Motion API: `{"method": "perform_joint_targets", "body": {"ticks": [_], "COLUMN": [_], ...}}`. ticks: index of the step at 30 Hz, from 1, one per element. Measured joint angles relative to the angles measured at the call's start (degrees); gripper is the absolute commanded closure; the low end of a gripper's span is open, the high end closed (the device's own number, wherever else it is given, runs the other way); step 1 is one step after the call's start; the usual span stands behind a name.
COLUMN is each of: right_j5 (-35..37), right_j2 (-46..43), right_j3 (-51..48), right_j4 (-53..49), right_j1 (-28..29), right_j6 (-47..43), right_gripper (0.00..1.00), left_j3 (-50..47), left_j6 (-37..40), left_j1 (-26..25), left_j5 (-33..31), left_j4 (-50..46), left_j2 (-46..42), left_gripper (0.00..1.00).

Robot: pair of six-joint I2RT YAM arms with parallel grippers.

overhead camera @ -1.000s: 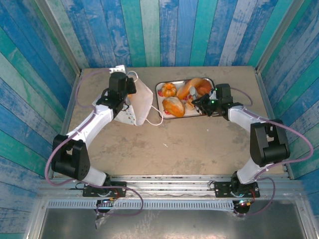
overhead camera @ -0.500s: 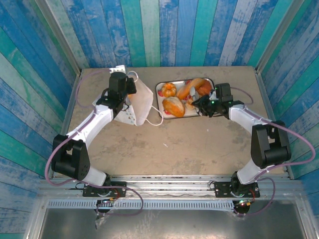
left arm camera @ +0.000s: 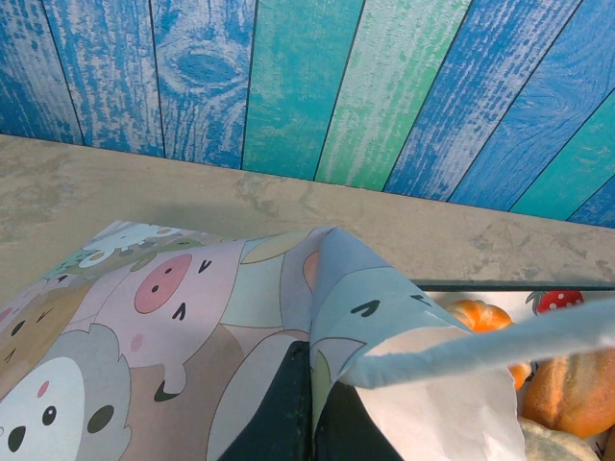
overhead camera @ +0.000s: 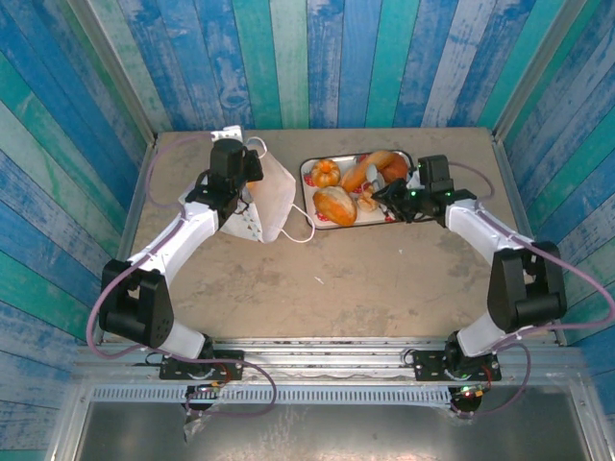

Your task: Take the fake bread out of the paper bag

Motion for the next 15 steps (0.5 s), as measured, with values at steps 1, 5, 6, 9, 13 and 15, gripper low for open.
{"method": "perform_joint_targets", "body": {"ticks": [1,5,6,9,13,15], "right_j5": [0.17,0.44,0.42,0.39,0.61,1.07], "right_j2": [-0.90,-4.81,-5.84,-8.63,-11.54,-12.81], "right_j3": [0.33,1.22,1.31,1.81,5.05,7.54], "right_j4": [-0.61,-2.58,-3.23,-6.29,-12.09,-14.86], "right_j1": [0.00,-0.02,-0.02,0.09,1.97,4.94], "right_j6": [-0.22,-1.25,-1.53,-2.89,-5.75,-7.39], "right_gripper": [0.63,0.63,0.63,0.63,0.63,0.63], "left_j3": [0.00,0.00,0.00,0.00,0.00,0.00], "left_j6": [0.00,0.02,0.11,0.57,1.57,2.10], "left_j1": [0.00,0.00,0.00,0.00,0.00,0.00], "left_j5": [0.00,0.00,0.00,0.02,0.33,0.61], "left_j4": [0.00,0.00,0.00,0.00,0.02,0.02], "left_j2": [-0.02,-0.02,-0.02,-0.02,-0.02,-0.02], "left_gripper": [0.99,0.99,0.99,0.99,0.99,0.99]}}
